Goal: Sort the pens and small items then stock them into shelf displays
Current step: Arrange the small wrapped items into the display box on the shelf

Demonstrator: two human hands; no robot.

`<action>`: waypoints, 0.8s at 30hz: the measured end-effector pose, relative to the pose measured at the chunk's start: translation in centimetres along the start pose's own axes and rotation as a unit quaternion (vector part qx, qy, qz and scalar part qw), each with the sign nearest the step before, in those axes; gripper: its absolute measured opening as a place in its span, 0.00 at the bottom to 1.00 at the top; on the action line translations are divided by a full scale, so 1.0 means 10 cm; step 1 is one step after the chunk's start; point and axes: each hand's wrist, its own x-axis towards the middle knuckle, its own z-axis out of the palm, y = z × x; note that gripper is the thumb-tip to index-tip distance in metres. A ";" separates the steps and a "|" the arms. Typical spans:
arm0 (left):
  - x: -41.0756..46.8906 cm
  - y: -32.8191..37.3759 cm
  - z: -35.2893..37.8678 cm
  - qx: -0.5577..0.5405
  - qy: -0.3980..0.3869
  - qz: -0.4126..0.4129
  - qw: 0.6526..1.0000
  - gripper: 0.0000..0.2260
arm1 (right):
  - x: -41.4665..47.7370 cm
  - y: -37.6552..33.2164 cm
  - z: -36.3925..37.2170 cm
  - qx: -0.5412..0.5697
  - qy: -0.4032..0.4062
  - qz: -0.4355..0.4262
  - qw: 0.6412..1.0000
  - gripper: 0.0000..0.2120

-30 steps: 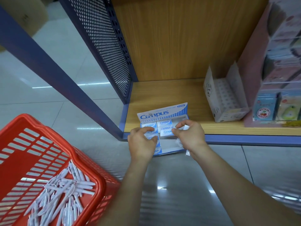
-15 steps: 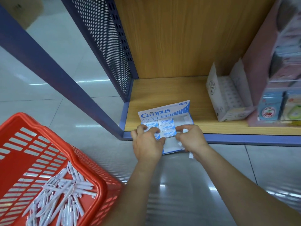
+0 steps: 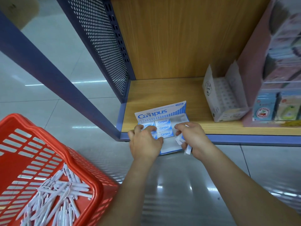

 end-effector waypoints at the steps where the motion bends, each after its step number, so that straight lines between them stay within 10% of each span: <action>1: 0.01 0.03 -0.04 -0.021 0.016 0.010 1.000 0.13 | -0.02 -0.03 -0.01 0.059 -0.022 0.041 0.997 0.04; 3: 0.02 0.15 -0.17 -0.144 0.019 0.030 0.989 0.07 | -0.04 -0.05 -0.03 0.137 -0.053 0.089 0.985 0.04; 6: -0.07 0.40 -0.45 -0.369 -0.192 0.023 0.909 0.08 | -0.07 -0.06 0.00 0.214 -0.064 0.090 0.971 0.07; 9: -0.14 0.47 -0.50 -0.335 -0.284 0.085 0.894 0.19 | -0.10 -0.08 0.05 0.304 -0.058 0.115 0.944 0.09; 14: -0.16 0.46 -0.52 -0.287 -0.275 0.118 0.910 0.32 | -0.12 -0.09 0.02 0.387 -0.025 0.124 0.913 0.05; 18: -0.17 0.42 -0.56 -0.329 -0.254 0.070 0.907 0.18 | -0.14 -0.08 -0.02 0.417 -0.089 0.114 0.897 0.11; 24: -0.08 0.29 -0.58 -0.587 -0.195 -0.058 0.783 0.08 | -0.18 -0.22 -0.20 0.433 -0.134 0.071 0.888 0.08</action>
